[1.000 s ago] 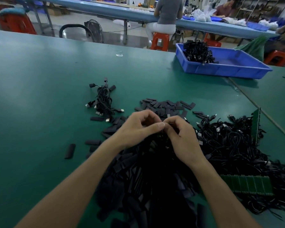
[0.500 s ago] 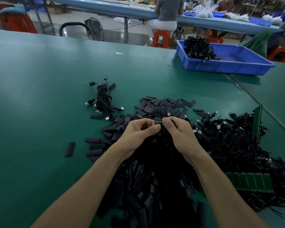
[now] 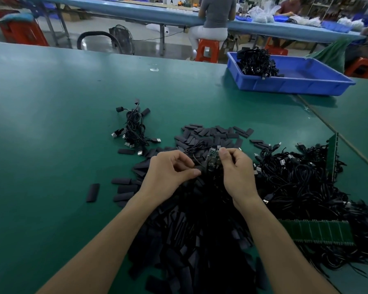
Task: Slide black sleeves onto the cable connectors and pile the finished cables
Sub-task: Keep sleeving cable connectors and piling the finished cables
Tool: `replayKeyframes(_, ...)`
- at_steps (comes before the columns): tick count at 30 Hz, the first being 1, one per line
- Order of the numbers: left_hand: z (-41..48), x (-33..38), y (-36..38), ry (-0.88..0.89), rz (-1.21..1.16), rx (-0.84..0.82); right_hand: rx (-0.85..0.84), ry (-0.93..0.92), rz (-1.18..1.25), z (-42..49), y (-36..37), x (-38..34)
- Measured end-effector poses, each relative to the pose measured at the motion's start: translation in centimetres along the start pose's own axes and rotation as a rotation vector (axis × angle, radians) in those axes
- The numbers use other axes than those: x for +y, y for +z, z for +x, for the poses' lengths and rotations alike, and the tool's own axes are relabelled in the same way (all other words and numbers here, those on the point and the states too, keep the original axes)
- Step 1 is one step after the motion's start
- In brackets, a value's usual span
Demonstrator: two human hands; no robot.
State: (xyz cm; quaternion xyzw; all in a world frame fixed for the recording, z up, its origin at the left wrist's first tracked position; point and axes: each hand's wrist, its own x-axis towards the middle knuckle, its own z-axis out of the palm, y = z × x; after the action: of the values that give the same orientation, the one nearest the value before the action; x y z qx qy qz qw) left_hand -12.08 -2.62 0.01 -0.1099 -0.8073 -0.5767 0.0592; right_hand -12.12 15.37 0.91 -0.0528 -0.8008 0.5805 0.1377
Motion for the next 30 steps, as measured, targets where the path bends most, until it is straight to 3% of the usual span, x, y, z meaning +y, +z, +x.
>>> replayKeyframes(6, -0.1, 0.5, -0.3, 0.043, 0.019, -0.010, -0.137, -0.053, 0.018, 0.1, -0.4, -0.4)
replayKeyframes(12, 1.6, 1.9, 2.4, -0.048, -0.262, -0.050, -0.243, -0.041, 0.101, -0.4, -0.5, -0.6)
replayKeyframes(24, 1.9, 2.0, 3.2, -0.186, -0.673, -0.157, -0.266, 0.063, 0.284, 0.5, -1.4, -1.7)
replayKeyframes(28, 2.0, 2.7, 3.7, -0.248, -0.865, -0.190, -0.372, 0.146, 0.509, 0.5, -1.9, -2.3)
replayKeyframes(30, 2.1, 3.3, 3.8, -0.246, -0.969, -0.153, -0.349, 0.161, 0.558, 0.7, -1.9, -2.5)
